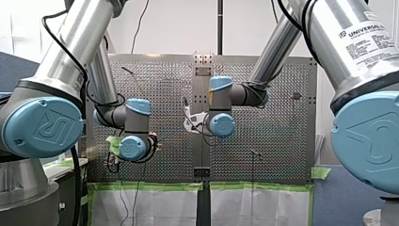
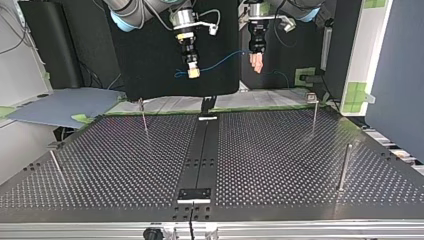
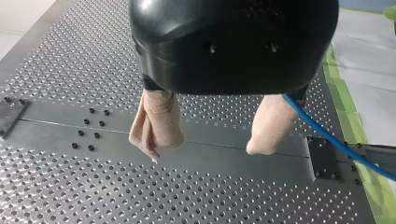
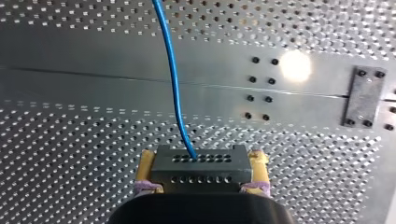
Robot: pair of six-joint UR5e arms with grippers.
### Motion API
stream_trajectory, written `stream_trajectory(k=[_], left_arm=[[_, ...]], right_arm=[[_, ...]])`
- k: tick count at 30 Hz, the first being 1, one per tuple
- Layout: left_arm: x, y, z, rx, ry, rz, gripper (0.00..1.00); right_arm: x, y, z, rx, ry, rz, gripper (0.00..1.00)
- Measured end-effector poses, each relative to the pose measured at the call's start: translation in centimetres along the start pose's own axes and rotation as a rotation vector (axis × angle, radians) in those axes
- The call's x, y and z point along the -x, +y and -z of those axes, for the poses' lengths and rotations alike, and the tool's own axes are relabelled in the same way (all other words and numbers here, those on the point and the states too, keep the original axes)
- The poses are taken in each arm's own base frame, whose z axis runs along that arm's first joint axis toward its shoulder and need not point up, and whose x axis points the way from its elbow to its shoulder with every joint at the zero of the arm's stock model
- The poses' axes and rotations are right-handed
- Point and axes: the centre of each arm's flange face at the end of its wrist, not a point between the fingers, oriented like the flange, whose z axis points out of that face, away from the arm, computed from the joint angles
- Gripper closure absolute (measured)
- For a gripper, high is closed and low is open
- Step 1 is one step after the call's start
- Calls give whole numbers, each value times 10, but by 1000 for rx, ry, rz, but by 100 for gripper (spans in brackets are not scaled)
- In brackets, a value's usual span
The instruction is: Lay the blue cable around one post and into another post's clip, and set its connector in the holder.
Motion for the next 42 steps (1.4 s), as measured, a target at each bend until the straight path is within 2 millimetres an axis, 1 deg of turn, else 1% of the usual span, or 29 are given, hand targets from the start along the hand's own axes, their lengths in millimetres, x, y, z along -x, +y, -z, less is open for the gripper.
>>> stream_trajectory(k=[5,10,14,16,19,21,28,35,42], left_arm=[[4,-1,-5,-1,-7,12,0],[18,-5,-15,-20,-23,54,0],[30,-4,-18,-17,-28,91,0],[37,-2,-19,-3,-33,112,0],[47,2,-22,28,-44,144,0],[57,4,-26,52,-57,171,0],[92,2,-41,93,-114,257,0],[129,-1,-54,124,-172,308,0],[174,1,-66,184,-241,331,0]], right_arm=[[3,0,0,3,-25,8,100],[13,-2,-6,28,-60,-2,100],[23,-3,-14,55,-94,-23,100],[23,-3,-19,64,-101,-38,100],[9,-2,-29,75,-90,-71,100],[-5,0,-34,81,-79,-91,100],[-39,12,-39,83,-64,-110,100],[-87,21,-47,56,-25,-119,100],[-137,27,-53,41,50,-137,100]])
